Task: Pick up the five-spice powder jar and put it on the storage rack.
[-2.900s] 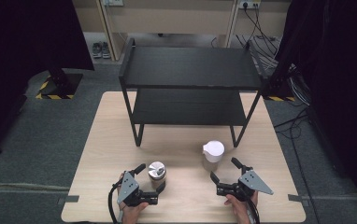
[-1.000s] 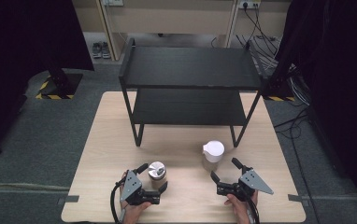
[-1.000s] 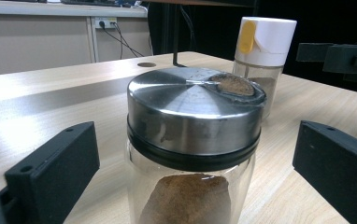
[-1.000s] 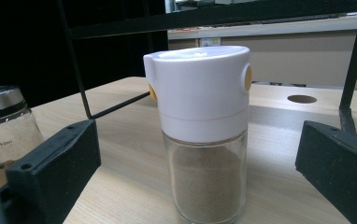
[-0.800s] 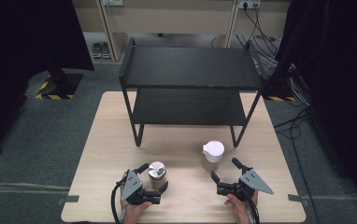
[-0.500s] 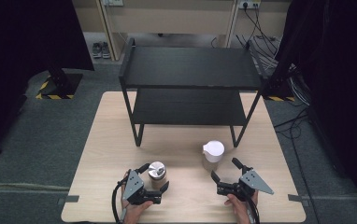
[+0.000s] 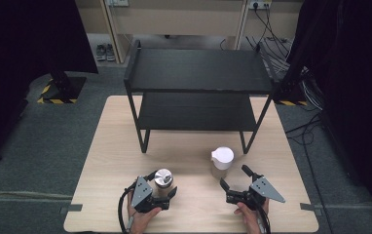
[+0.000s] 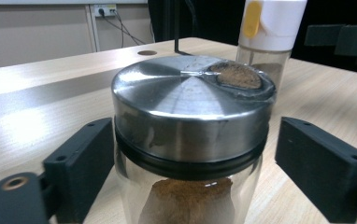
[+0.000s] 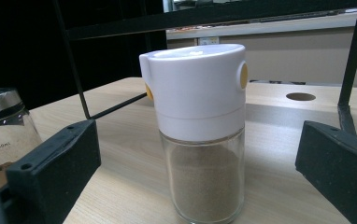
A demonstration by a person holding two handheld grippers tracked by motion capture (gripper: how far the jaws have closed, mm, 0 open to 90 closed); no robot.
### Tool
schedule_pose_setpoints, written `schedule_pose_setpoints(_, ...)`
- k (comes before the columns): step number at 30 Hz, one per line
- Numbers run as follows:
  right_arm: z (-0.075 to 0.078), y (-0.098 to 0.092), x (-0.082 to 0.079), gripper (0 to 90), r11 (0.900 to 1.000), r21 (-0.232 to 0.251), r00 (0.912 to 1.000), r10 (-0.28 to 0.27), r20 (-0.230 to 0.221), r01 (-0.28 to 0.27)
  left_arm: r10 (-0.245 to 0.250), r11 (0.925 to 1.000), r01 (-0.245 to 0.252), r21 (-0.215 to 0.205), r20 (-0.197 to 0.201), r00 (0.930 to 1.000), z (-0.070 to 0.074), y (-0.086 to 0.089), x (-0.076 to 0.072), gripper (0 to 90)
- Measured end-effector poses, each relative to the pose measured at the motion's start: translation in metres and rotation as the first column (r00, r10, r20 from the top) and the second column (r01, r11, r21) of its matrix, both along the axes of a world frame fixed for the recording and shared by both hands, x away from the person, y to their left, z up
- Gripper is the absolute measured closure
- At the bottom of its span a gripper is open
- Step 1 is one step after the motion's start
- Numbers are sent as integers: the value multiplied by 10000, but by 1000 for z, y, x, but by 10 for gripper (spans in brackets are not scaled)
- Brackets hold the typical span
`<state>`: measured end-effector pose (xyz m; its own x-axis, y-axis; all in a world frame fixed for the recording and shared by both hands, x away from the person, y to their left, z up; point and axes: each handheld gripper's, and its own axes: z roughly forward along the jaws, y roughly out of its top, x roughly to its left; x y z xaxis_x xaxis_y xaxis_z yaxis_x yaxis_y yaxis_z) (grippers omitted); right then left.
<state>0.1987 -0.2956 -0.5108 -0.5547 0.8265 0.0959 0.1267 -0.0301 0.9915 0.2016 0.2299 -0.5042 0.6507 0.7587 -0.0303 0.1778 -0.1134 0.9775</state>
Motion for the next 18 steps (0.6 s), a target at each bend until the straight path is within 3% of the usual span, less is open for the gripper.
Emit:
schedule_pose_setpoints(3,0,0,0,3,10000,29,10000,-19,-7,19,63,9998,-61,173,-89,9999,3,-3,1,199)
schedule_pose_setpoints(10,0,0,0,3,10000,37,10000,-34,-20,34,182,9998,-180,121,-191,9997,3,0,2,294)
schedule_pose_setpoints(18,0,0,0,4,10000,28,10000,-33,-10,33,119,9998,-116,170,-204,9997,4,1,3,304)
